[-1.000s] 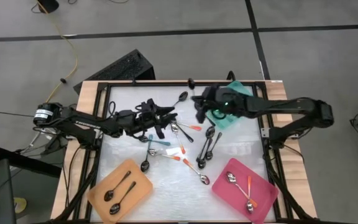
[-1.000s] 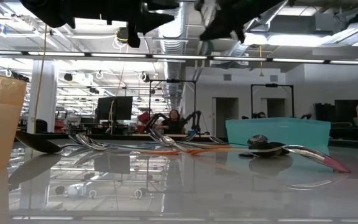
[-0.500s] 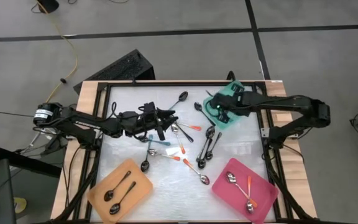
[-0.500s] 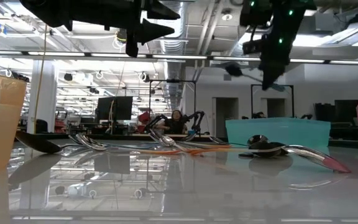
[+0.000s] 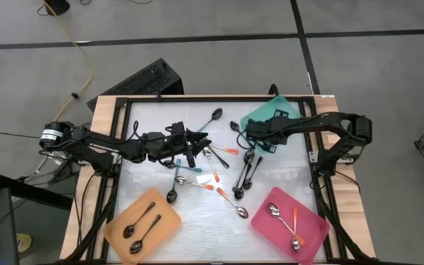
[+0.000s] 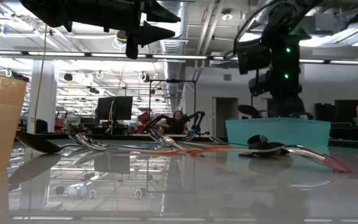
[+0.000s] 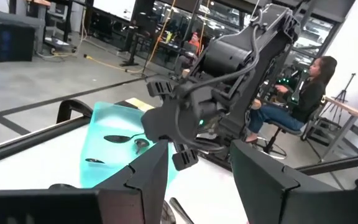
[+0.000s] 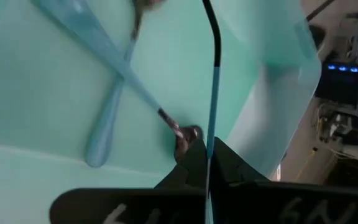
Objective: Sort silverware by color (type)
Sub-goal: Put the blue spoon into the blue bin
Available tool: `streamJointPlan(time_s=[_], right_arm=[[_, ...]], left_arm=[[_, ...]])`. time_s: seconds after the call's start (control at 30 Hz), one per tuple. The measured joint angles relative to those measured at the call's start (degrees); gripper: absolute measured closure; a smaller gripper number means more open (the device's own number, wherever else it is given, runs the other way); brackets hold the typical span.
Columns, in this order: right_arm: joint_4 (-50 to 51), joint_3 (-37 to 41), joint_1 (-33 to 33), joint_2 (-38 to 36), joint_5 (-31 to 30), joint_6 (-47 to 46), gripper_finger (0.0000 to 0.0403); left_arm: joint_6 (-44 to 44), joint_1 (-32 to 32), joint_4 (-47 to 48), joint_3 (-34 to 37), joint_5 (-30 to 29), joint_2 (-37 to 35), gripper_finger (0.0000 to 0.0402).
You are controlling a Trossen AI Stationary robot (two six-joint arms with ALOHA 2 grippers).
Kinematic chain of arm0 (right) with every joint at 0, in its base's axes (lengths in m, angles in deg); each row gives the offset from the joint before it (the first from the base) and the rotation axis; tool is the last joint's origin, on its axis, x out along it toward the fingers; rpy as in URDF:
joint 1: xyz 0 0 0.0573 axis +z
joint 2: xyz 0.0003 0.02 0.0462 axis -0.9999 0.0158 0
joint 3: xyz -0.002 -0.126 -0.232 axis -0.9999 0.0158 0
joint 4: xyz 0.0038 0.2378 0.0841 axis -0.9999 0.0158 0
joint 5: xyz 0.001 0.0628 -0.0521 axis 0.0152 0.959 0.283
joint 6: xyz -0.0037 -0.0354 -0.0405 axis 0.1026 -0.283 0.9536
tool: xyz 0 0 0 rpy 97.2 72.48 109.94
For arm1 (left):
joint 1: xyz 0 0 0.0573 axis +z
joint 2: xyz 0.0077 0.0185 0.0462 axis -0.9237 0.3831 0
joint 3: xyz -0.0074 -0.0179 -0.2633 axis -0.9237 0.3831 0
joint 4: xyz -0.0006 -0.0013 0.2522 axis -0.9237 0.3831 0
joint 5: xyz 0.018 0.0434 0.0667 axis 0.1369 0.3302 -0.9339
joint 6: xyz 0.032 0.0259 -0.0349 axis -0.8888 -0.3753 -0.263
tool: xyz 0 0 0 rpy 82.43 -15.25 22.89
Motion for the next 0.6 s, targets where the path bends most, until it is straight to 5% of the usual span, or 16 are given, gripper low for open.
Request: streamJointPlan(time_s=[0.27,0.6], right_arm=[[-3.9,4.2,-1.5,-2.1,4.4,1.9,0.0388],[-10.8,6.6,-6.5,-2.6,12.4,5.2,0.0331]], left_arm=[[0.0,0.0,0.5,0.0,0.0,0.0,0.0245],[0.9,0.0,2.0,0.0,-1.6,0.0,0.0245]])
